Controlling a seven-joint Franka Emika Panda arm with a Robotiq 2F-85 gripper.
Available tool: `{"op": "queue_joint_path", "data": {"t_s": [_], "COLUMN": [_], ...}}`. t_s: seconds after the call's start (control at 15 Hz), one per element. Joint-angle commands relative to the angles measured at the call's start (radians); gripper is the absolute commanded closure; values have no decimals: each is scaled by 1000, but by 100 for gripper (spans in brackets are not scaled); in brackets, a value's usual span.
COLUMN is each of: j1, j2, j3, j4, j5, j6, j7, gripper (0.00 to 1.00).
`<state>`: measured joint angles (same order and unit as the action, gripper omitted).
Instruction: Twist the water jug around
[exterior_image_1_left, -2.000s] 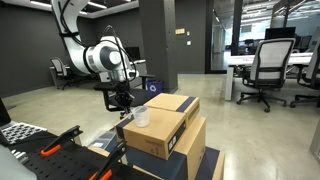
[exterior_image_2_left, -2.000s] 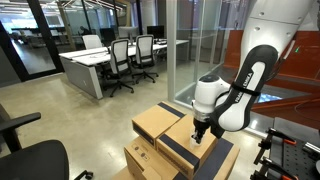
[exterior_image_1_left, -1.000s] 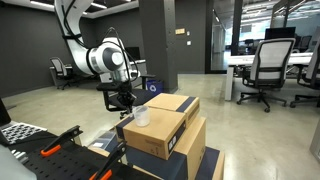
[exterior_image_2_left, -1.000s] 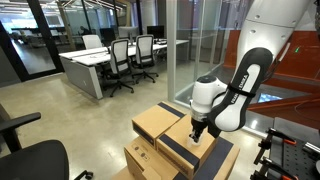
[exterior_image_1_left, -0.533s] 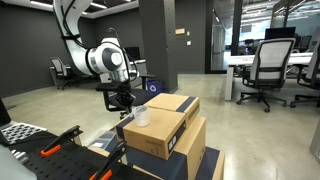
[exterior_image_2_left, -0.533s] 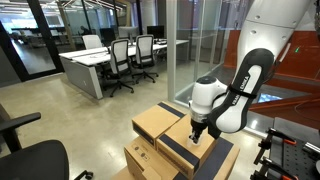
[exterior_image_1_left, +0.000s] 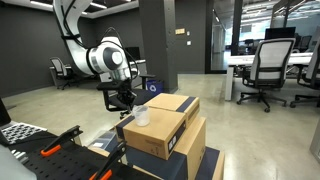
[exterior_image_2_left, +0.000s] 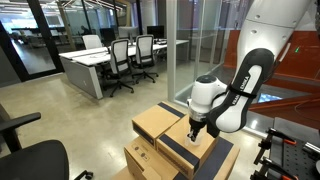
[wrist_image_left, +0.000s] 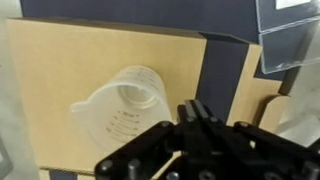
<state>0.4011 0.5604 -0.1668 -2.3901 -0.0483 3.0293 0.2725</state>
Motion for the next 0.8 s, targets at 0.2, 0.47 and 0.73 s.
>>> {"op": "queue_joint_path", "data": {"t_s": [0.2, 0.47, 0.73], "j1": [47, 64, 62], "j2": [18, 25, 33], "j3": [-50, -75, -82], "j4": [20, 32, 49], "j5": [-11, -6, -2], "j6": [20, 23, 19], "j7": [11, 28, 31], "gripper": [93, 94, 94]}}
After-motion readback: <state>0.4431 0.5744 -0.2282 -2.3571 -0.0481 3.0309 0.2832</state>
